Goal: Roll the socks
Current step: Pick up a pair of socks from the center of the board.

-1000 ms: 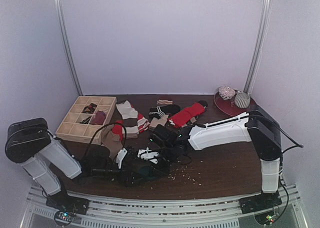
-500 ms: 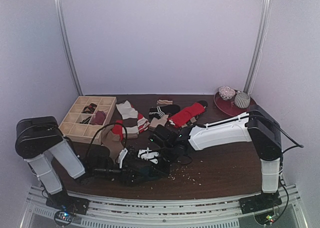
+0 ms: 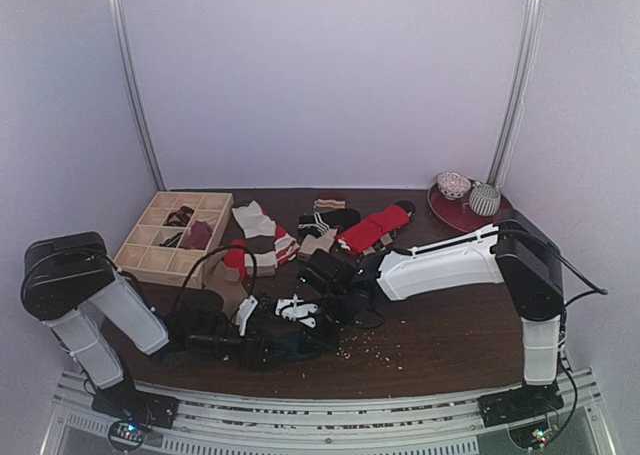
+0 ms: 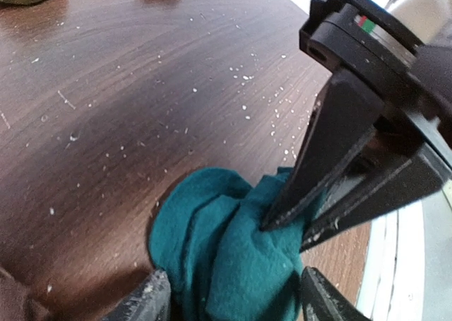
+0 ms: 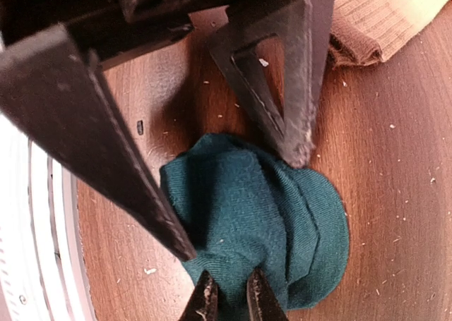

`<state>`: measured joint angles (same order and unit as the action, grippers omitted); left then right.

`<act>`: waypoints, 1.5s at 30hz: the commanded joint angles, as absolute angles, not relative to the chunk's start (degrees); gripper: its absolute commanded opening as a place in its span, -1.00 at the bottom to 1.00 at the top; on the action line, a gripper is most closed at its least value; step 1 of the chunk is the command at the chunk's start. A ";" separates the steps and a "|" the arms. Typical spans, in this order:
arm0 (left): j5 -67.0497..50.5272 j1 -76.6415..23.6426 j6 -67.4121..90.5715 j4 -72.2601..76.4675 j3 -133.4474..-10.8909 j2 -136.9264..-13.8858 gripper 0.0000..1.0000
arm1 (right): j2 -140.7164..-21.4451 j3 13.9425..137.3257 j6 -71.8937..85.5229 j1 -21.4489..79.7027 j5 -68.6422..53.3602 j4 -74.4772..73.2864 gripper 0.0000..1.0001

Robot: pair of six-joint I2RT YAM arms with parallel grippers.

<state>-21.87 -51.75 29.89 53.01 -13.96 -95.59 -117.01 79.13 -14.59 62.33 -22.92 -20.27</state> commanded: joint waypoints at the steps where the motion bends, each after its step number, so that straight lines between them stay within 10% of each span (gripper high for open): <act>1: -23.88 -53.25 28.31 49.74 -14.59 -98.85 0.22 | -122.95 74.47 -14.06 62.02 -15.20 -32.13 -0.80; 7: -25.97 -53.94 28.78 52.74 -14.57 -99.89 -0.30 | -123.21 74.71 -14.07 61.94 -15.22 -32.15 -0.80; 11: -27.11 -54.32 28.59 53.83 -13.65 -99.91 -1.00 | -123.14 74.68 -13.60 61.79 -15.07 -31.53 -0.80; 20: -27.10 -54.58 28.76 56.30 -13.33 -99.74 -1.00 | -121.46 74.96 -9.29 60.90 -16.22 -27.82 -0.78; 29: -22.21 -54.58 27.08 48.12 -16.74 -94.75 -1.00 | -99.89 67.40 1.61 53.03 -27.19 -8.88 0.09; 45: -2.89 -47.83 15.35 19.68 -30.40 -73.24 -1.00 | -79.19 47.43 9.09 47.00 -27.82 8.12 0.14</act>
<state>-11.35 -51.77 20.86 27.18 -27.44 -76.40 -81.73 51.79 6.76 48.10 -27.53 4.16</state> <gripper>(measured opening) 0.054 0.571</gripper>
